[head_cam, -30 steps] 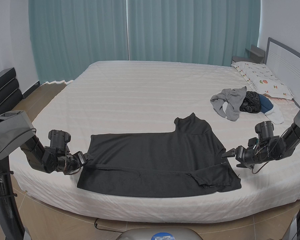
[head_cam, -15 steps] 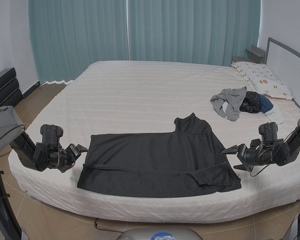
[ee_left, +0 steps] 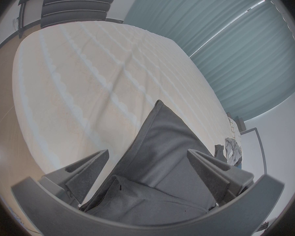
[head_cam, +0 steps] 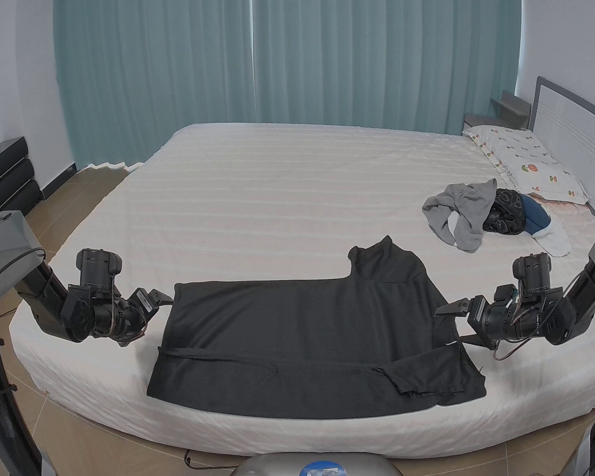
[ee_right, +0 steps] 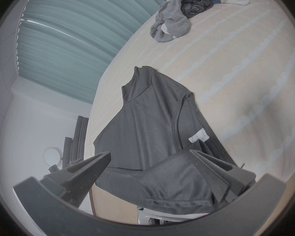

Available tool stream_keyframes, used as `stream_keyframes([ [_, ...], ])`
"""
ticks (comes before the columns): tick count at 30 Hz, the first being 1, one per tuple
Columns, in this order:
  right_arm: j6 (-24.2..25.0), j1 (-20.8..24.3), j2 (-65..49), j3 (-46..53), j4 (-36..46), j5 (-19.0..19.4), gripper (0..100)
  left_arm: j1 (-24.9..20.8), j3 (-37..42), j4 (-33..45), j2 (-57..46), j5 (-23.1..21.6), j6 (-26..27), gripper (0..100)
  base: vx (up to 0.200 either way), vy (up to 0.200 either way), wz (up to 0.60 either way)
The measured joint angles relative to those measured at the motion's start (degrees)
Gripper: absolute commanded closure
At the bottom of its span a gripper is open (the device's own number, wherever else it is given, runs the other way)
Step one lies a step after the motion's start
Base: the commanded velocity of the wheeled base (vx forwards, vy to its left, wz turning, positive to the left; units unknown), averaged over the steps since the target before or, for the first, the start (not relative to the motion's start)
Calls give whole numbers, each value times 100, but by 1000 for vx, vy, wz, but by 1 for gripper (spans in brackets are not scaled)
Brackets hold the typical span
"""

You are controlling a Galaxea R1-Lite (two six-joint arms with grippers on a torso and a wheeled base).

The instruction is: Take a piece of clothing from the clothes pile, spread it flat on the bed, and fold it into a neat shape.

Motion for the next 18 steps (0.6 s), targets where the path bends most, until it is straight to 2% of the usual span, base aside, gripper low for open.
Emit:
stream_keyframes([
  [5,-28,-7,0,55,2,0,0,-152,351,6,-308,-238,27,0,0,0,0],
  [11,-44,0,-5,107,4,-2,0,-505,655,59,-619,-290,51,0,0,0,0],
  [18,-55,4,-10,143,4,-2,0,-764,717,712,-675,-290,235,0,0,0,0],
])
